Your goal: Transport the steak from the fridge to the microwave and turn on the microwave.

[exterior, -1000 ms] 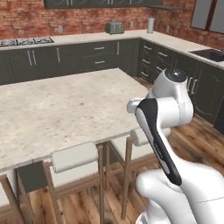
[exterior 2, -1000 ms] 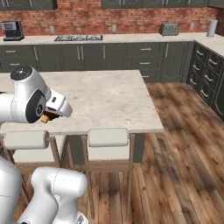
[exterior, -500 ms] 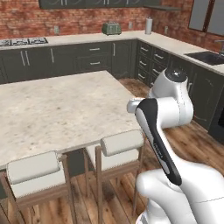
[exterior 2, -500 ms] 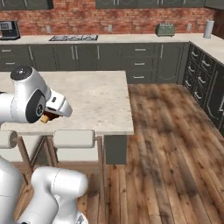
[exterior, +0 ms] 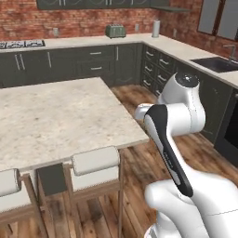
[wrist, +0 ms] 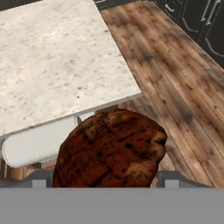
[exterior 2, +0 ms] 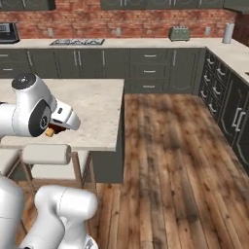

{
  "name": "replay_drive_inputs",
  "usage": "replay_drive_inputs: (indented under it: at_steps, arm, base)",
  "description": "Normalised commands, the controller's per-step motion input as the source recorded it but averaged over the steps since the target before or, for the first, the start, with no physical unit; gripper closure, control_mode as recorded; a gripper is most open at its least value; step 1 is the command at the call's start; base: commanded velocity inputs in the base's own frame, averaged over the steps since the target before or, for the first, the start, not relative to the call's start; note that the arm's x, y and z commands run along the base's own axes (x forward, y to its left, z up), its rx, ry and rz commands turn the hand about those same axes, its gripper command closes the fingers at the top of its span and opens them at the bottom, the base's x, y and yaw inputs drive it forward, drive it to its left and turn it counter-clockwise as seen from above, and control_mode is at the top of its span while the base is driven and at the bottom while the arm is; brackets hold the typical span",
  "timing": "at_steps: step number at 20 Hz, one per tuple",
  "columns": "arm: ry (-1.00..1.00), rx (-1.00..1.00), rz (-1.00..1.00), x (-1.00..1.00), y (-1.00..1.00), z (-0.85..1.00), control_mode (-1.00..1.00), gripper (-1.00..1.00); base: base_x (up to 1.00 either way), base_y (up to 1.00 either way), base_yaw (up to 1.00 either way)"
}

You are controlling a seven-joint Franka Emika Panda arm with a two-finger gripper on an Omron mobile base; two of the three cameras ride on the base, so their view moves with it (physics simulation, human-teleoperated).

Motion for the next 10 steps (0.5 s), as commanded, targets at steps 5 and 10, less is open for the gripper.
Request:
replay_drive_inputs:
  at_steps: [5, 10]
  arm:
    - [0.00, 0.00, 0.00, 0.00, 0.00, 0.00, 1.00, 1.00]
    - [0.00, 0.00, 0.00, 0.00, 0.00, 0.00, 1.00, 1.00]
  base:
    - [0.37, -0.63, 0.12]
    - [0.44, -0.58, 0.15]
